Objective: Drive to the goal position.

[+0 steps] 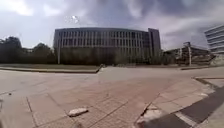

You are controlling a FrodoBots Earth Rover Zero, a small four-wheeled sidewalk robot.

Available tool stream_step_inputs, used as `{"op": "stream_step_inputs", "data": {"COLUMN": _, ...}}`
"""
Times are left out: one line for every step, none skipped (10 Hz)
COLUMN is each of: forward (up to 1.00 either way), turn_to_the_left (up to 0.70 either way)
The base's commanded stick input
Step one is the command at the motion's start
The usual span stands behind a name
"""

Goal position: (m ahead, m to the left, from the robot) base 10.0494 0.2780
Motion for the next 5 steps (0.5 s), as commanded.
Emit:
{"op": "stream_step_inputs", "data": {"forward": 0.55, "turn_to_the_left": -0.01}}
{"op": "stream_step_inputs", "data": {"forward": 0.55, "turn_to_the_left": -0.01}}
{"op": "stream_step_inputs", "data": {"forward": 0.55, "turn_to_the_left": -0.01}}
{"op": "stream_step_inputs", "data": {"forward": 0.55, "turn_to_the_left": -0.01}}
{"op": "stream_step_inputs", "data": {"forward": 0.55, "turn_to_the_left": -0.01}}
